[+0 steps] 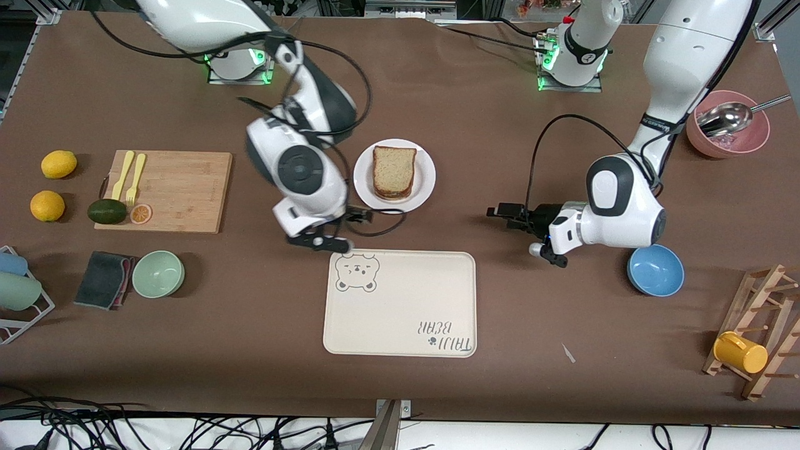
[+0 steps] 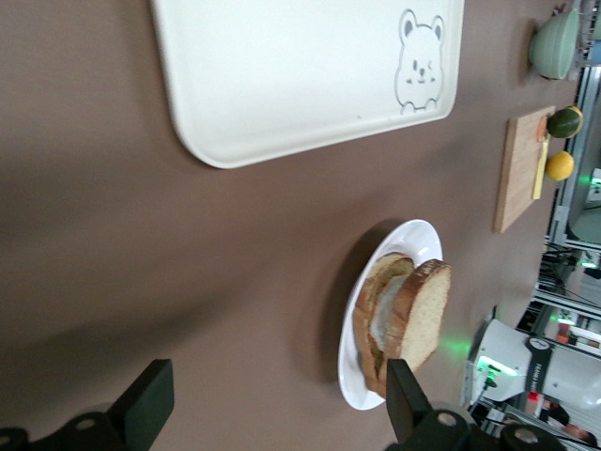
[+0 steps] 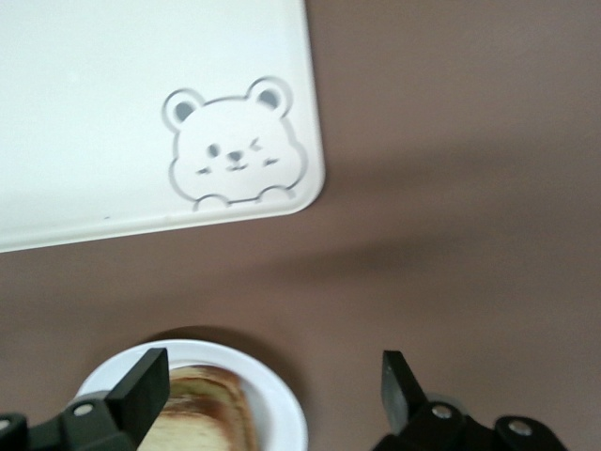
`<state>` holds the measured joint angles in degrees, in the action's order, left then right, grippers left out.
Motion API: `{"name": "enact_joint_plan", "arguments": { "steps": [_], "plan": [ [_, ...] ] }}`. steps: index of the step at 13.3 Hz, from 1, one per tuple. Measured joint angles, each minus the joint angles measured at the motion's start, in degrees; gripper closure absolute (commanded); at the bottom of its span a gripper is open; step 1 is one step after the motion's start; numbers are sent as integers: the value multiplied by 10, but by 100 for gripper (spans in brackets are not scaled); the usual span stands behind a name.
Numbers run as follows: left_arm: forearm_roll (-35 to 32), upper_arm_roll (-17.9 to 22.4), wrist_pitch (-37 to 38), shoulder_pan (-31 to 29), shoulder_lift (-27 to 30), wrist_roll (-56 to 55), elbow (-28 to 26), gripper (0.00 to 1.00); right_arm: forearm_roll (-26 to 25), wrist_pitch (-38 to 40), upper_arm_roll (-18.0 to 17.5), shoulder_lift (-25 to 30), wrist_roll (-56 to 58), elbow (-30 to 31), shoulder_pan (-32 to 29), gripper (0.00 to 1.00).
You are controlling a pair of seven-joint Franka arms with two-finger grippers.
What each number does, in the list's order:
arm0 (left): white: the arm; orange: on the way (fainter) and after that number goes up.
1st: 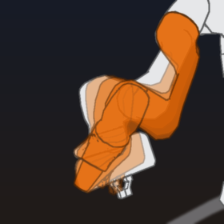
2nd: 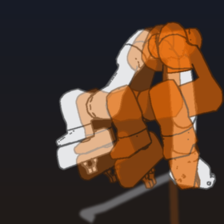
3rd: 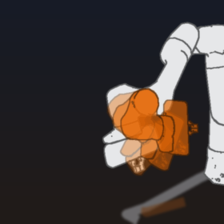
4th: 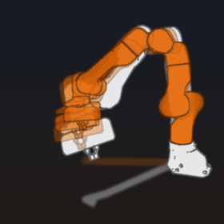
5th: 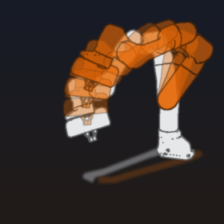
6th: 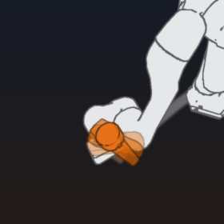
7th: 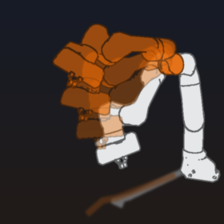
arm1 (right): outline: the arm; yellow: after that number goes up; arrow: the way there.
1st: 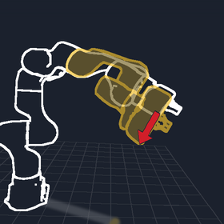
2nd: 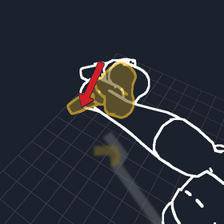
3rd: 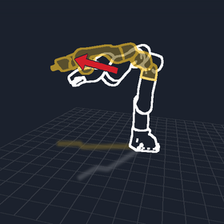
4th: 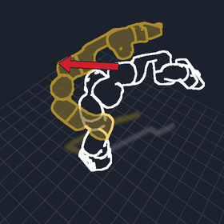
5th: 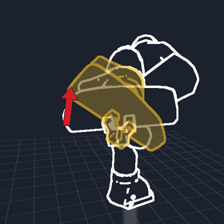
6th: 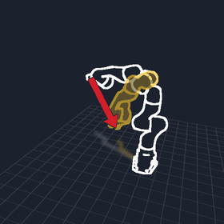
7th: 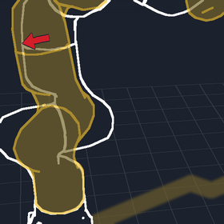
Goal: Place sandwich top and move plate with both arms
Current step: 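Open the right gripper while the left gripper moves toward the plate, then retract the right gripper while the left gripper reaches the plate rim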
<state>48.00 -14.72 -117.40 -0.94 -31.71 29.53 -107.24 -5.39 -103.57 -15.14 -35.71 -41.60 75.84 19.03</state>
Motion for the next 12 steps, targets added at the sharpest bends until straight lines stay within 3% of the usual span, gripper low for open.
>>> {"name": "enact_joint_plan", "arguments": {
  "steps": [4,7,10,12],
  "plan": [
    [16,-49,-33,0,8,3,-43,1,1,83,14,48,131,0,-70,0],
    [100,-102,-135,-1,39,50,-124,1,22,130,75,91,253,4,-99,0],
    [180,-138,-209,4,59,93,-183,1,37,129,134,132,326,51,-103,0],
    [255,-143,-235,16,54,157,-197,1,42,78,154,155,350,104,-103,0]
  ]
}}
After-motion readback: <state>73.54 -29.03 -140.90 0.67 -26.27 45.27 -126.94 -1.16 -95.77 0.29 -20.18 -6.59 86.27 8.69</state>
